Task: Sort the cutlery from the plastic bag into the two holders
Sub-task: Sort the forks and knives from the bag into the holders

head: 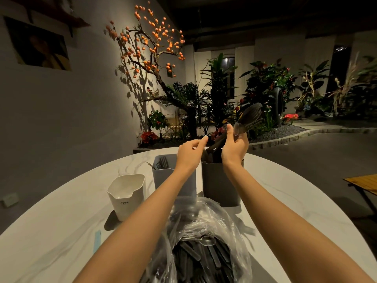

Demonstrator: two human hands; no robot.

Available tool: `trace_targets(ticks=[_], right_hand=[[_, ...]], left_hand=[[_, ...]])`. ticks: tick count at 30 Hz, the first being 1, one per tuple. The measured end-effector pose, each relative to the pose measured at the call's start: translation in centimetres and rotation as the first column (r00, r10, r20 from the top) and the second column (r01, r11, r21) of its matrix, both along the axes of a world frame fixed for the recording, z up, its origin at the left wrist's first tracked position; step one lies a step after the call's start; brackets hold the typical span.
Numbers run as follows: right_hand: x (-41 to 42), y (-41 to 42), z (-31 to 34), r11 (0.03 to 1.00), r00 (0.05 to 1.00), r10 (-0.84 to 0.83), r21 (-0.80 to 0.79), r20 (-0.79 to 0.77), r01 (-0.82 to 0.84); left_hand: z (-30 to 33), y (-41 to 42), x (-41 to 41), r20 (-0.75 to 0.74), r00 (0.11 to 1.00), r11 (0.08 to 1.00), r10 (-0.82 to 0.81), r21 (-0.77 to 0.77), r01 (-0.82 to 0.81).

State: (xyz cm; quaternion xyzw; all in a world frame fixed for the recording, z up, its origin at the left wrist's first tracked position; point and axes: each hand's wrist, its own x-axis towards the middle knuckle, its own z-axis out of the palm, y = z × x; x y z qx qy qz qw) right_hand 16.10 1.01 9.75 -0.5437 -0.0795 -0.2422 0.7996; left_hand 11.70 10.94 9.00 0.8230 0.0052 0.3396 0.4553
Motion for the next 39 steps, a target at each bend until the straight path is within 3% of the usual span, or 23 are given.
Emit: trace_targets(ticks=[4,9,14,19,22,26,30,34,39], right_hand=[[-0.9,0.8,1.0,0.994,0.996,0.072,0.077,0.060,-0.076],[-2.4,1.8,1.5,0.975,0.977,0.196,0.093,0.080,-0.203],[-3.2,3.9,1.1,0.961,0.960,0.275,-0.054,0.059,-0.272],[-2.3,5.7,-0.5,0.928,0.971,0.241,-0.291,-0.001,-0.230],[-1.7,6.2,-1.4,0.845,0.972,0.229,-0.486,-0.050,-0.224],[-1.2,6.8,-1.5,0.601,0.983,0.137,-0.778,-0.124,-0.182],[-1.4,6.4,-0.9,0.494,0.978,0.145,-0.846,-0.147,-0.200],[-1.8,5.9,-0.9,0.497,0.968,0.209,-0.838,-0.138,-0.226],[-3.0,4.9,-0.7,0.589,0.971,0.238,-0.797,0.019,-0.129]], left_hand=[[0.9,0.3,-0.4,0.027,1.000,0.995,0.006,-0.098,-0.003],[0.4,2.0,-0.3,0.014,0.994,0.993,0.111,-0.035,-0.110],[0.5,3.5,-1.6,-0.015,0.992,0.987,0.128,-0.095,-0.129],[0.4,4.9,-2.7,-0.030,0.994,0.985,0.100,-0.139,-0.104],[0.0,5.6,-2.7,-0.015,0.995,0.993,0.100,-0.056,-0.100],[-0.3,5.8,-2.5,0.025,0.998,0.997,0.054,-0.053,-0.053],[-0.1,5.4,-2.8,0.027,0.998,0.997,0.055,-0.056,-0.054],[-0.2,5.7,-2.8,0.036,0.997,0.996,0.072,-0.059,-0.069],[0.1,5.4,-3.4,0.045,0.997,0.997,0.066,-0.045,-0.064]])
